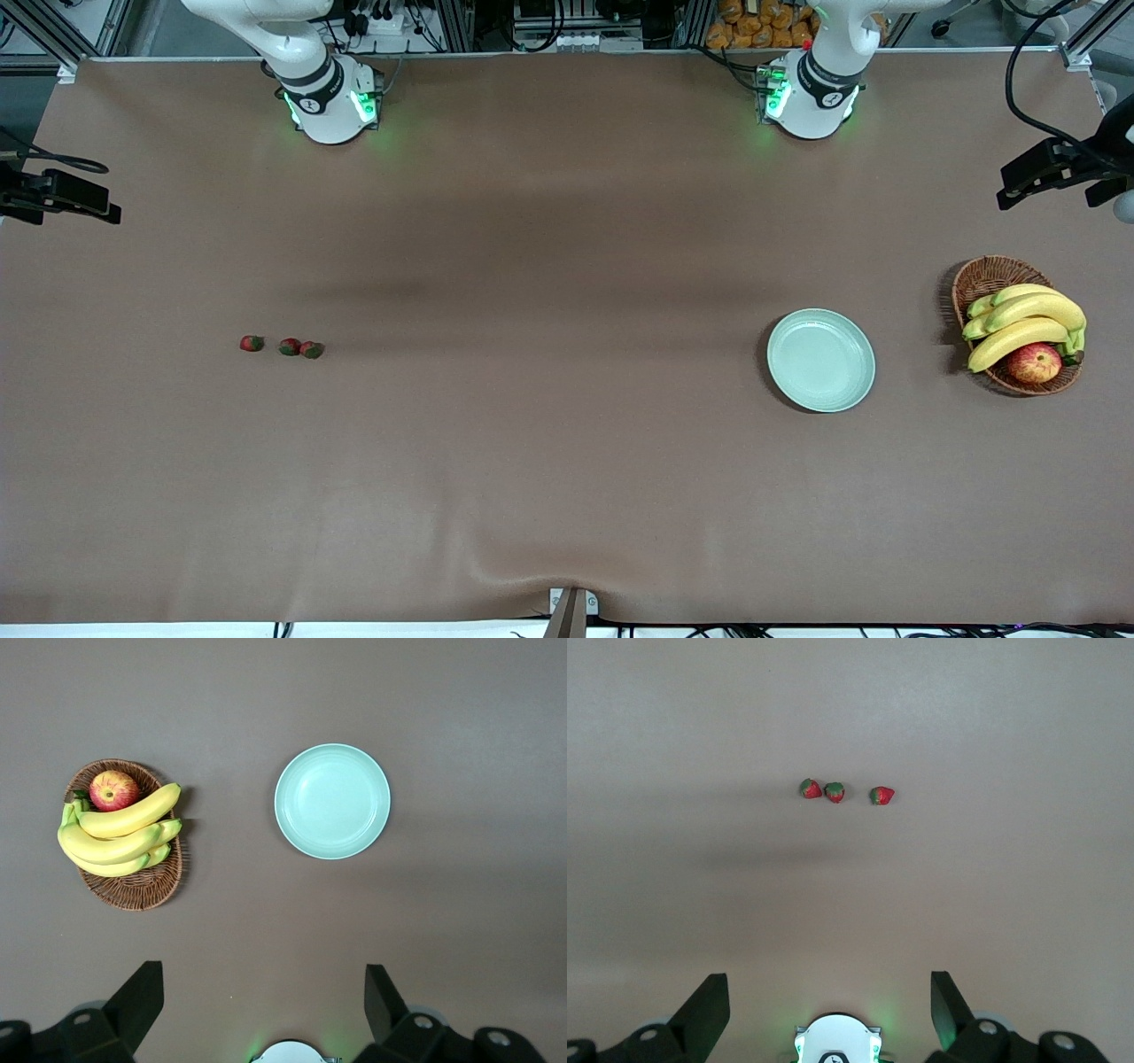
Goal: Collect all strawberries into plate
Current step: 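Move the right gripper toward the row of three strawberries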
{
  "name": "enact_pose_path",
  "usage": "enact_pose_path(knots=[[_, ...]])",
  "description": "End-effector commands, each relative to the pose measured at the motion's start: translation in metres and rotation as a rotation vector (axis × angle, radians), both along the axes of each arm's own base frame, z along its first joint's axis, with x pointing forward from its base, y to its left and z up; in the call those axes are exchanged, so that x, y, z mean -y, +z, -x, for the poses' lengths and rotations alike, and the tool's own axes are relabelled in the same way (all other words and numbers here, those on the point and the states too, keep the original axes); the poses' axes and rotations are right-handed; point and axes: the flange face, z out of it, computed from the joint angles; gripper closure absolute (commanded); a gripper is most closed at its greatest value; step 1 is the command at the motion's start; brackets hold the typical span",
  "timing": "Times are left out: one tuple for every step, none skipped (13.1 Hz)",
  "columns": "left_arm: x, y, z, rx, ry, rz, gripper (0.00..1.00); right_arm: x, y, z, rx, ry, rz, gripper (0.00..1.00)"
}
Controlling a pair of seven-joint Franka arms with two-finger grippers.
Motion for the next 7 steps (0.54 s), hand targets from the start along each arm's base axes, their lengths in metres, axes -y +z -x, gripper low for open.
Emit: enact_pose_path(knots=[[0.005,0.002,0.0,0.005,-0.028,0.019,0.0,-0.002,0.013,0.007,0.008,-0.006,-0.011,0.0],[0.005,0.0,-0.001,0.001,-0.029,0.03,0.0,-0.003,0.014,0.009,0.006,-0.004,-0.011,0.0],[0.005,-0.004,-0.004,-0.007,-0.028,0.036,0.0,-0.003,0.014,0.009,0.008,-0.006,-0.009,0.0],[0.005,-0.006,-0.005,-0.01,-0.031,0.036,0.0,-0.003,0.013,0.008,0.005,-0.006,-0.009,0.0],[0.003,-0.007,-0.006,-0.011,-0.027,0.035,0.0,-0.003,0.013,0.008,0.006,-0.006,-0.009,0.0],[0.001,-0.007,-0.006,-0.013,-0.024,0.036,0.0,-0.004,0.013,0.008,0.006,-0.005,-0.009,0.0],[-0.002,-0.008,-0.007,-0.014,-0.016,0.036,0.0,-0.005,0.012,0.007,0.009,-0.003,-0.009,0.0]])
